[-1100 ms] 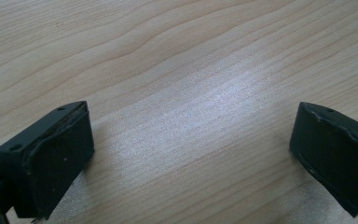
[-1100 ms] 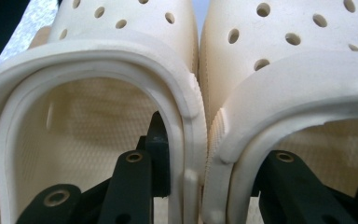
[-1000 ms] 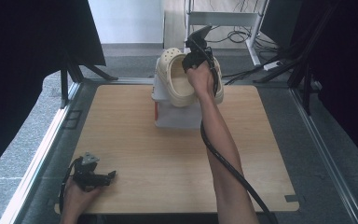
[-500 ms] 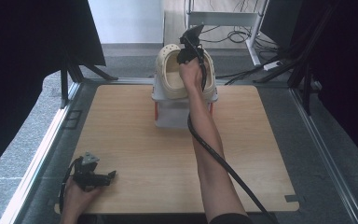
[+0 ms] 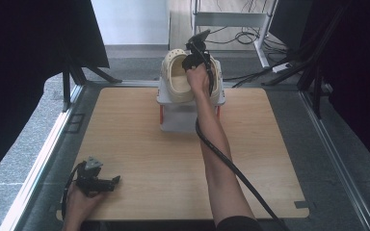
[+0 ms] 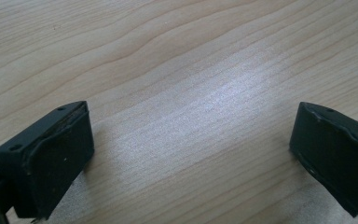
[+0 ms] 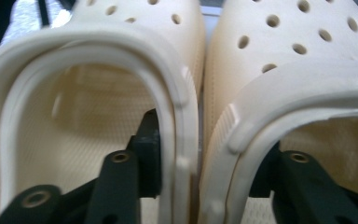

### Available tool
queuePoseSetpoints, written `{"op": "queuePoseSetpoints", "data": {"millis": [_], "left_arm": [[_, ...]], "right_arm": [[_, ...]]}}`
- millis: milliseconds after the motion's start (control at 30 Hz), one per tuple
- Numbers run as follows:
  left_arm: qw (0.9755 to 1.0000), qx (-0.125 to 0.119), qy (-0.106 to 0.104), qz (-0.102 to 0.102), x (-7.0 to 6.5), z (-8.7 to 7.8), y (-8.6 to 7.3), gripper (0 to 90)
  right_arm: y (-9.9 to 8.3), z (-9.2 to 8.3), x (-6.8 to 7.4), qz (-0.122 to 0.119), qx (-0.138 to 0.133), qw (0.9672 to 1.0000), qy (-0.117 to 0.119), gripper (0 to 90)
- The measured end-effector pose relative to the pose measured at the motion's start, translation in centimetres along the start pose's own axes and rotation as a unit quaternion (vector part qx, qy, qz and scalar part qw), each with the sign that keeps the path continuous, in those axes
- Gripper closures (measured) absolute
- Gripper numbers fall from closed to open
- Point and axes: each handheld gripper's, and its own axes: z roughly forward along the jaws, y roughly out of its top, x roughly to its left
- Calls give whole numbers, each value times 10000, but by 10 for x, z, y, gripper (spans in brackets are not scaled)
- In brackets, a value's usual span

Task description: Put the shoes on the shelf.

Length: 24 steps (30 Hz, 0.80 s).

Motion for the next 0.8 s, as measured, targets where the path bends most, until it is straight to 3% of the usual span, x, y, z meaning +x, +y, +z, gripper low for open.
{"op": "queuePoseSetpoints", "data": {"millis": [167, 367, 533, 800], "left_arm": [[10000, -1, 13, -16, 0, 0, 0, 0], [10000, -13, 23, -23, 0, 0, 0, 0], [10000, -5, 5, -42, -1, 0, 0, 0], [10000, -13, 32, -45, -1, 0, 0, 0]], "right_arm": [[-7, -10, -1, -646, -101, 9978, 139, 306], [-17, -26, -6, -983, -185, 9945, 305, 187], [-26, -41, -9, -1157, -304, 9915, 502, 144], [-44, -62, -8, -1643, -314, 9827, 795, 64]]}}
